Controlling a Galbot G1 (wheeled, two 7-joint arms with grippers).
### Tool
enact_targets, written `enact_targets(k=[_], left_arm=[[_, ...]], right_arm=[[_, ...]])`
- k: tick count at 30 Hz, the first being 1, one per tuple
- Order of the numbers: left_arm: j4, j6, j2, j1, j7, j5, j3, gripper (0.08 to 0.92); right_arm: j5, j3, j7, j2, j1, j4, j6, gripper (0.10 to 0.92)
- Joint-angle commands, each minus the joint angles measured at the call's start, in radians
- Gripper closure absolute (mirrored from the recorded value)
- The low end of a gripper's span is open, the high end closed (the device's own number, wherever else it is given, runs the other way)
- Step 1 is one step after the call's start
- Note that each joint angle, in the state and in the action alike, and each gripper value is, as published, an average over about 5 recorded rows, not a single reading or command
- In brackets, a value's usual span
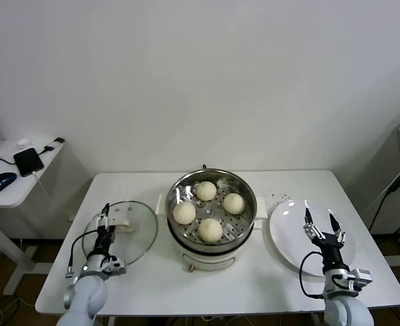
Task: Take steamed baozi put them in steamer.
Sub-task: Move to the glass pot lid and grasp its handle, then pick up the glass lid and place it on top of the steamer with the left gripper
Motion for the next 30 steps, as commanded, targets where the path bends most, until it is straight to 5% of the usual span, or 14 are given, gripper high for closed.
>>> enact_targets(k=[1,21,25,30], left_arm=[[0.021,-0.01,0.001,-0.016,0.007,0.006,0.005,0.219],[0.053,-0.016,0.003,-0.027,0.027,0.008,0.003,0.74],[-0.027,0.046,-0.003,0.012,0.06,-0.034,-0.003,0.833],[-0.232,0.218,-0.03,0.085,0.134,-0.072,-0.013,0.843]], right_arm=[[0.0,-0.001,-0.001,0.0,0.001,-0.002,0.0,0.203],[-0.002,-0.004,-0.004,0.006,-0.005,0.0,0.0,0.203],[0.0,0.001,0.004,0.004,-0.002,0.003,-0.004,0.203],[0.001,0.009,0.009,0.004,0.001,0.008,-0.008,0.203]])
